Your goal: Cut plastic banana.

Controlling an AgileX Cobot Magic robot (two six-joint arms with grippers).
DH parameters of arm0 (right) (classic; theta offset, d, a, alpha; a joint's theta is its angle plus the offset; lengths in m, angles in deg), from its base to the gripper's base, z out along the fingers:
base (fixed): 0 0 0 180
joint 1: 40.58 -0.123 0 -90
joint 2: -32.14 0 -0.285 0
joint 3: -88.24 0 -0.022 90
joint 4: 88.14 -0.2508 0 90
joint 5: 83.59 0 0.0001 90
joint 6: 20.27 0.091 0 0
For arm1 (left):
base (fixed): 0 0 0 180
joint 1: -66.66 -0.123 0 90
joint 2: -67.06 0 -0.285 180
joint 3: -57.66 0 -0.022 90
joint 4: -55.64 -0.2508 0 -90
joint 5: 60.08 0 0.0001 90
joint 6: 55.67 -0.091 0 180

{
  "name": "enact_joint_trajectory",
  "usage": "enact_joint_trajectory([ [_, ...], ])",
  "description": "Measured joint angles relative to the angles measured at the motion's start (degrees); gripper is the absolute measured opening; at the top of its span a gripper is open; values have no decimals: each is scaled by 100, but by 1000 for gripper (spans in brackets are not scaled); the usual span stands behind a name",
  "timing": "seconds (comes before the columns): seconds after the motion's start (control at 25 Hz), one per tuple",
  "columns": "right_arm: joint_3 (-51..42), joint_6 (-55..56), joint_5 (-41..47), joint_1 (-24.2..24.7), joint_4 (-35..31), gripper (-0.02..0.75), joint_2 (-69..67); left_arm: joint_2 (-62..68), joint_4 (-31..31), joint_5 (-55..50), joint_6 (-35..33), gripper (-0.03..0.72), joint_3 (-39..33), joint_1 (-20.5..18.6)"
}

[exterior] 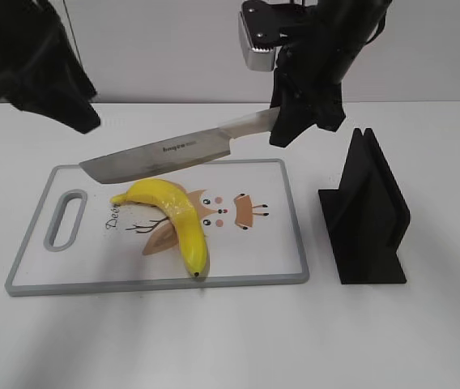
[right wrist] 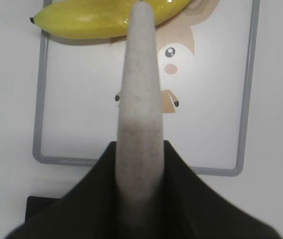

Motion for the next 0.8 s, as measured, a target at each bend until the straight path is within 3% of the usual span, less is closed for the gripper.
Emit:
enact_joint_trajectory([
  [0.2,116,-96,-44,0,-208,170,-154,646,-354,-28,-43,504,57,87],
  [0.56,169,-172,-58,0,-406,169,-279,1096,-462,414,-48,362,63,87],
  [0.8,181,-172,-168,6,-471,169,-279,1158,-457,436,-48,59,63,87],
])
